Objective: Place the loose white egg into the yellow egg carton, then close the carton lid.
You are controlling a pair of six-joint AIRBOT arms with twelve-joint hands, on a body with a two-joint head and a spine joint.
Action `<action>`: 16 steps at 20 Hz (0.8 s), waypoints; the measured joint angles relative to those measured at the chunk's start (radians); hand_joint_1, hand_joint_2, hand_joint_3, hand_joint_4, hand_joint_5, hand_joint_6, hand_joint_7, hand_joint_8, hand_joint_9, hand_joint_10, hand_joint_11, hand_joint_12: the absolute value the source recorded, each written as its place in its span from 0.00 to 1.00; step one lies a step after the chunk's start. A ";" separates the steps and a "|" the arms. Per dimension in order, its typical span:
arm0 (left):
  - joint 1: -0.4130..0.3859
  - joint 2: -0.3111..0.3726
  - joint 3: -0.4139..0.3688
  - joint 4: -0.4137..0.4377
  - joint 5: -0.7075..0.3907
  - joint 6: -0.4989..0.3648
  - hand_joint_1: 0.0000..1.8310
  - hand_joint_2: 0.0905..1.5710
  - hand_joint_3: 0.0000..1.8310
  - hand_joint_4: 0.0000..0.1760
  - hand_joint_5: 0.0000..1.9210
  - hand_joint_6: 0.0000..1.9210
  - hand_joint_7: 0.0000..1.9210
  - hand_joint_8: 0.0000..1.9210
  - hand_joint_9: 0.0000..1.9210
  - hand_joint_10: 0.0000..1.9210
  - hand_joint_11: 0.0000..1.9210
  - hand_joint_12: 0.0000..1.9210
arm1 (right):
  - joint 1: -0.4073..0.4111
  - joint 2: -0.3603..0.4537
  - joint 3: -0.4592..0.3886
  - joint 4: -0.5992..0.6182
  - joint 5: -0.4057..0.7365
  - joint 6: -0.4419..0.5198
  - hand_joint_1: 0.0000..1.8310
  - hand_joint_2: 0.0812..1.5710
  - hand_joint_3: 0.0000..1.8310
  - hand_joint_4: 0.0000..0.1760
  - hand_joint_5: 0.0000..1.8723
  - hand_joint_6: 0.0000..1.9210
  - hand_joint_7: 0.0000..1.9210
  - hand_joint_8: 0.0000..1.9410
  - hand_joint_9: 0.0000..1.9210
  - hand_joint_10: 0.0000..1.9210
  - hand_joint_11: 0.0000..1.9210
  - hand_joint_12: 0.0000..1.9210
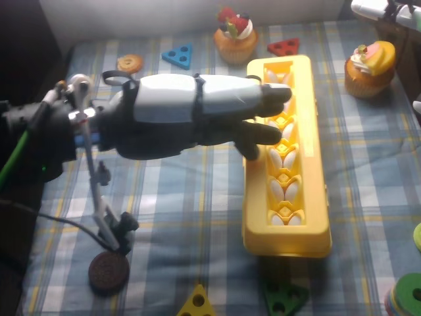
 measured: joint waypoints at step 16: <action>-0.101 0.280 -0.187 -0.019 0.032 0.268 0.00 0.85 0.01 0.15 0.00 0.00 0.00 0.00 0.05 0.03 0.00 0.62 | -0.007 0.001 -0.002 0.003 0.003 0.000 0.24 0.83 0.00 0.47 0.00 0.00 0.00 0.00 0.00 0.00 0.00 0.00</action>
